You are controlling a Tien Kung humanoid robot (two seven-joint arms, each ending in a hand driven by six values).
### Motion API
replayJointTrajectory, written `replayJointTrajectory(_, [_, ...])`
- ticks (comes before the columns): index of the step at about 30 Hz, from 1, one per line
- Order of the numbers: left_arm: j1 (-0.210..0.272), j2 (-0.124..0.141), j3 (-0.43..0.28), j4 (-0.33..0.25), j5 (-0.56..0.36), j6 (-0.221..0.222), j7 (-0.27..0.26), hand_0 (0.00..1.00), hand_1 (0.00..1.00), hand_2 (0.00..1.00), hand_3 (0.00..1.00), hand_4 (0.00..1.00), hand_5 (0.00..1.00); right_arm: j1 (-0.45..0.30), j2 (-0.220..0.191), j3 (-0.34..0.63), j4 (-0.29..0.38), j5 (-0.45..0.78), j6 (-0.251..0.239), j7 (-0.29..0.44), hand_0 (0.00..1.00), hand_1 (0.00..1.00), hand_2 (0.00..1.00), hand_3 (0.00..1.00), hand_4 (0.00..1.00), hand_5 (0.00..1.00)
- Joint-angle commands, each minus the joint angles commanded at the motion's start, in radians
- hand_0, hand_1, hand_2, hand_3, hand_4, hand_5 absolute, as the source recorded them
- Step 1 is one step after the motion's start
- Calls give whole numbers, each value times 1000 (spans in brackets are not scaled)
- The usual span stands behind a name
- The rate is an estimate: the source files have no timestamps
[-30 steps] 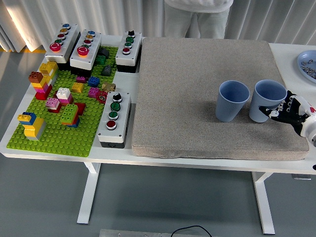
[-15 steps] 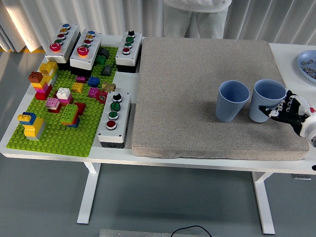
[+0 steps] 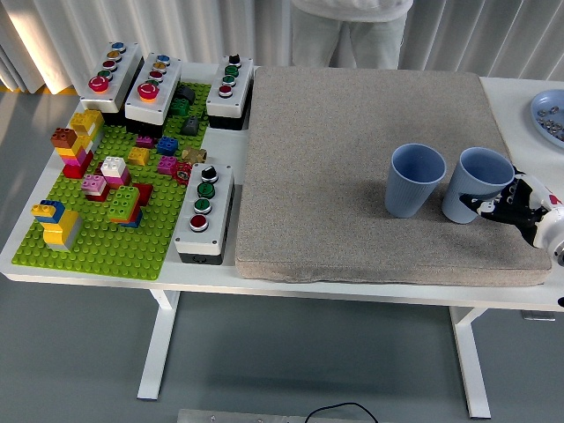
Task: Pick cup pour cup place
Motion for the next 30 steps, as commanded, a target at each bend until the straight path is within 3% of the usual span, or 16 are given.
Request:
replayJointTrajectory(11, [-1,0,1,0,-2,0,0,723,769,822,662,507,946,-6,1,12,10,-12,34,-18,900,885,989,998,810,196])
replayJointTrajectory(30, [1,1,5,0,-6,-1,0,722,770,823,662,507,946,-33,-13,28,39,-18,41,-30,909,888,997,998,812,203])
